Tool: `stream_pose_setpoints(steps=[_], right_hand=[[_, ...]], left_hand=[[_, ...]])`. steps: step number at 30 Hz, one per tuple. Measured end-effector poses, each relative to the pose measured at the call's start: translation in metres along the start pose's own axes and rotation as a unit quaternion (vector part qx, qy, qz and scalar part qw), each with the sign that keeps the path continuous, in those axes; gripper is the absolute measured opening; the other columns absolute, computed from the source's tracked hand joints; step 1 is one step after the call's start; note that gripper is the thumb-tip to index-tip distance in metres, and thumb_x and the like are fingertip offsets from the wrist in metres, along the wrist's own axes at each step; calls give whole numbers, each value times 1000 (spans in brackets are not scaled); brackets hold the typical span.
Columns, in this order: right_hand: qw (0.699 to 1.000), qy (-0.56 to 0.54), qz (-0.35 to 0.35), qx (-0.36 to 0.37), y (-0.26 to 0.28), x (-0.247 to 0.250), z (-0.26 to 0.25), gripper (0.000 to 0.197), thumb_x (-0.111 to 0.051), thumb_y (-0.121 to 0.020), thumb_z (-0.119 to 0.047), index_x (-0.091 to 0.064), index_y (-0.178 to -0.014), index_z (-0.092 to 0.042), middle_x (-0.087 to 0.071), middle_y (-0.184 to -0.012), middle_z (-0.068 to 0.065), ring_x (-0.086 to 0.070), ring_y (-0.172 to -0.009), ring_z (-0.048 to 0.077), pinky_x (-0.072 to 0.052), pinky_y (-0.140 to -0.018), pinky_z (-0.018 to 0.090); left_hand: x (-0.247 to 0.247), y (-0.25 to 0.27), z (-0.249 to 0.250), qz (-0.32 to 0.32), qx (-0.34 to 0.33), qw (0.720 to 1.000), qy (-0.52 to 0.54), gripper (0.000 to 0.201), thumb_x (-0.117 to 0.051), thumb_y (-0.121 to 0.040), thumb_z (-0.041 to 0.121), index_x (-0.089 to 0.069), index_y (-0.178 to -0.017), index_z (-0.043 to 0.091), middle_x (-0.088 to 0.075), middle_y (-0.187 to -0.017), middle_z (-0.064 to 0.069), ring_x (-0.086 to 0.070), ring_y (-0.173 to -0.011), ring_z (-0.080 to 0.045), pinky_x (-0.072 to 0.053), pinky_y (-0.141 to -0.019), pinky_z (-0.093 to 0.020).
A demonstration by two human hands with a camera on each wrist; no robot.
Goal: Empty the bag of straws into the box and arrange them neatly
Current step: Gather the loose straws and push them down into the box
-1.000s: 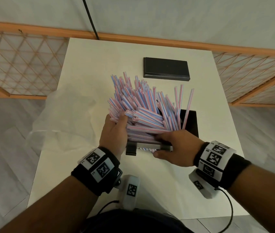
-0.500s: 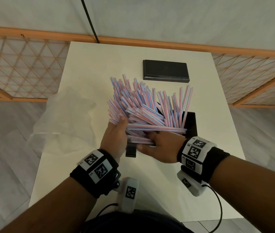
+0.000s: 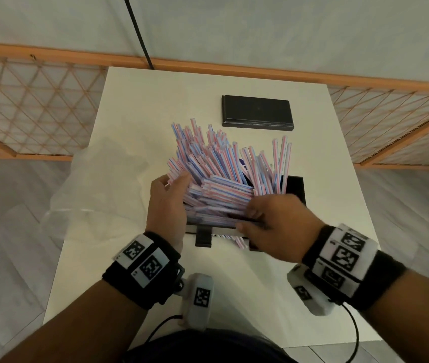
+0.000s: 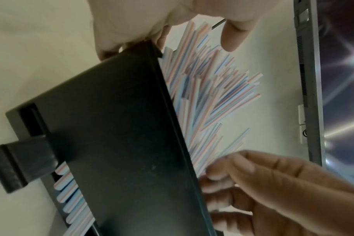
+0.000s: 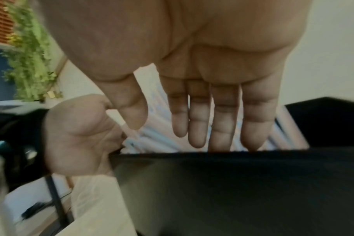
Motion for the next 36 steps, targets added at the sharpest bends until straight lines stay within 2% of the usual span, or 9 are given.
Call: stream_pose_setpoints(steps=[2, 5, 11, 16, 21, 27, 29, 32, 36], right_hand=[[998, 10, 34, -60, 3, 20, 26, 28, -69, -83, -45, -63, -82, -18, -67, -77, -2, -62, -75, 20, -47, -68, 30], [986, 39, 35, -155, 4, 33, 60, 33, -71, -81, -49, -56, -77, -20, -60, -74, -3, -55, -67, 17, -38, -54, 25], [973, 22, 8, -228, -19, 10, 72, 51, -73, -80, -54, -54, -93, -8, -52, -78, 1, -56, -73, 21, -34, -48, 25], [972, 31, 4, -233, -34, -4, 71, 49, -73, -80, -52, -54, -99, -11, -56, -88, 5, -57, -80, 25, -38, -59, 27], [971, 53, -31, -232, -37, -13, 69, 39, -71, -84, -48, -51, -92, -16, -55, -86, 2, -54, -77, 23, -40, -66, 28], [990, 47, -2, -134, -40, -7, 35, 18, -62, -91, -33, -58, -103, -19, -66, -96, 5, -63, -91, 29, -48, -74, 32], [994, 45, 23, -94, -36, 2, 15, 12, -58, -92, -33, -52, -96, -24, -63, -92, 2, -60, -86, 29, -46, -72, 33], [995, 69, 48, -46, -32, 14, -10, 14, -53, -95, -32, -41, -92, -26, -53, -86, -1, -49, -78, 26, -37, -68, 32], [998, 59, 20, -26, -39, 4, -16, 25, -57, -95, -31, -54, -114, -16, -62, -105, 8, -57, -99, 31, -46, -80, 37]], left_hand=[[-3, 1, 1, -5, 0, 1000, 5, 71, -72, -75, 49, -55, -133, 12, -70, -114, -1, -67, -110, -23, -53, -102, -51], [-2, -7, -10, -11, -1, 1000, 6, 41, -66, -99, 29, -53, -133, 11, -69, -105, 4, -69, -89, -8, -55, -81, -34], [-6, -5, -13, -30, 6, 999, -12, 26, -58, -104, 21, -51, -127, 10, -62, -97, 8, -66, -62, 12, -51, -54, -11], [-1, -3, -10, -17, 4, 1000, -10, 31, -62, -102, 26, -53, -127, 9, -68, -103, 1, -72, -80, -4, -56, -67, -23], [-2, 0, -6, -15, 11, 1000, -3, 51, -67, -79, 45, -57, -119, 14, -71, -108, -5, -72, -105, -28, -58, -96, -53], [-8, 2, -4, -30, 8, 999, -18, 23, -61, -103, 36, -56, -110, 15, -63, -92, 2, -65, -92, -25, -59, -95, -52], [-6, 5, 1, -18, -8, 1000, -19, 45, -61, -94, 62, -58, -108, 20, -68, -100, -3, -66, -99, -27, -51, -103, -61], [-2, 2, 4, -5, -57, 998, -38, 100, -53, -58, 102, -57, -112, 18, -69, -114, -14, -69, -108, -35, -53, -99, -60], [1, 0, 15, 10, -113, 990, -77, 84, -44, -66, 95, -48, -96, 17, -53, -84, 4, -53, -73, -15, -50, -79, -45]])
Point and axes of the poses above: each hand's wrist, its own y-axis away from the middle knuckle, its own x-axis out of the back of the hand, z = x × y, the point moved 10 cm from there along -y, towards the middle knuckle
